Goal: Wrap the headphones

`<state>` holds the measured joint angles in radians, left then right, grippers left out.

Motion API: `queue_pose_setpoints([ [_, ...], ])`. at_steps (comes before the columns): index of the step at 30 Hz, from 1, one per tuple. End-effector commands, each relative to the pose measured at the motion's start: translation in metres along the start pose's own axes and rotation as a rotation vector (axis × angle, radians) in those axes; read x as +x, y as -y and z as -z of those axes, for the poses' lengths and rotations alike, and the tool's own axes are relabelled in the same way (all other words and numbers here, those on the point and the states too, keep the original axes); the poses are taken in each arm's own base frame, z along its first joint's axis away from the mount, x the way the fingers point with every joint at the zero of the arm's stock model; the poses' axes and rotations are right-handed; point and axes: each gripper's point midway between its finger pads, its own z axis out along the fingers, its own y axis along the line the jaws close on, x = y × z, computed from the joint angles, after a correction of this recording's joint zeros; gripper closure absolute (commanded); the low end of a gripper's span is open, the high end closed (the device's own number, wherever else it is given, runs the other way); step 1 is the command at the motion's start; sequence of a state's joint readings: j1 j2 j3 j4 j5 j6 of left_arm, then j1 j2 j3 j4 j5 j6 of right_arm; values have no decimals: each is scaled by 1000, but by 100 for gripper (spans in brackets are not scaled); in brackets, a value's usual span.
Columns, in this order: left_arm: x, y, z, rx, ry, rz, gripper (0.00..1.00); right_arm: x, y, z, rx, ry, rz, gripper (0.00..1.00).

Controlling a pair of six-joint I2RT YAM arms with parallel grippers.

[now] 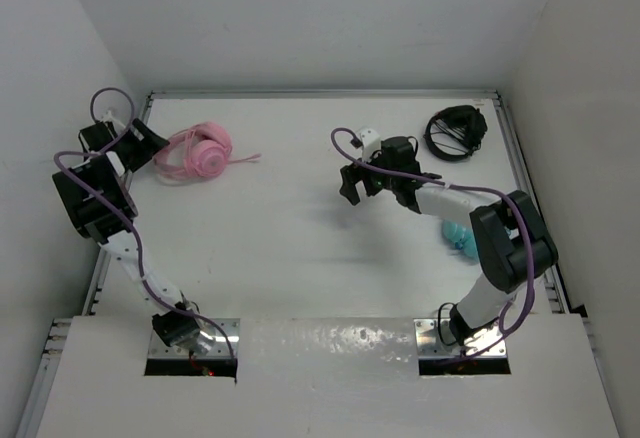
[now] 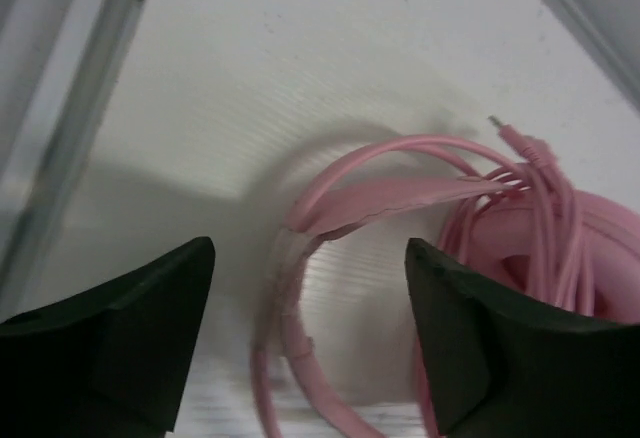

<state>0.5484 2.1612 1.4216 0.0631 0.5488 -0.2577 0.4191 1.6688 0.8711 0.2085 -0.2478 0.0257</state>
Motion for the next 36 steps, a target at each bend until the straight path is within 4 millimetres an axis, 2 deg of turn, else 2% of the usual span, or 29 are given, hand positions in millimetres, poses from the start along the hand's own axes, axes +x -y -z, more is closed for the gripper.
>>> queue_pose_setpoints([
  [1,-38,8,16,-54,105,-111,20,-18,-4,7,-18,62,23,2],
  [3,-51,12,29,-87,130,-158,0,-18,-4,10,-13,67,20,1],
  [6,-73,27,62,-132,180,-261,0,-19,3,17,48,79,-15,1],
  [7,-60,18,72,-192,148,-263,0,-19,6,21,76,79,-49,1],
  [8,-72,30,95,-203,191,-353,0,-10,10,24,108,65,-75,1],
  [9,-69,26,105,-243,190,-387,0,-10,18,32,179,78,-120,1],
  [10,-49,17,113,-278,131,-430,0,-6,22,36,212,79,-145,1],
  [11,-50,24,131,-293,138,-474,0,10,24,41,243,57,-167,1],
  [12,-42,18,139,-328,103,-506,0,11,31,49,306,70,-206,1],
  [13,-14,7,147,-353,13,-512,0,17,35,54,340,67,-231,1],
  [15,1,0,167,-403,-40,-592,0,36,39,63,407,44,-315,1],
  [16,33,-12,171,-418,-112,-585,0,39,44,70,453,50,-339,1],
  [17,38,-12,181,-436,-108,-601,0,53,44,73,473,30,-363,1],
  [19,57,-20,188,-464,-119,-592,0,62,46,80,512,36,-408,1],
  [20,76,-24,192,-466,-135,-583,0,71,45,82,522,20,-414,1],
  [21,81,-28,195,-487,-129,-580,0,74,46,84,531,17,-414,1],
  [22,73,-27,197,-509,-66,-569,0,75,48,85,542,18,-412,1],
  [23,83,-34,199,-535,-68,-552,0,73,52,87,568,26,-407,1],
  [25,77,-33,198,-541,-39,-536,0,69,55,89,584,15,-391,1],
  [28,70,-31,196,-547,-8,-505,0,73,56,90,592,-4,-379,1],
  [31,66,-42,202,-625,15,-494,0,76,62,93,632,-2,-372,1],
  [36,73,-51,205,-659,10,-492,0,78,66,94,654,-8,-361,1],
])
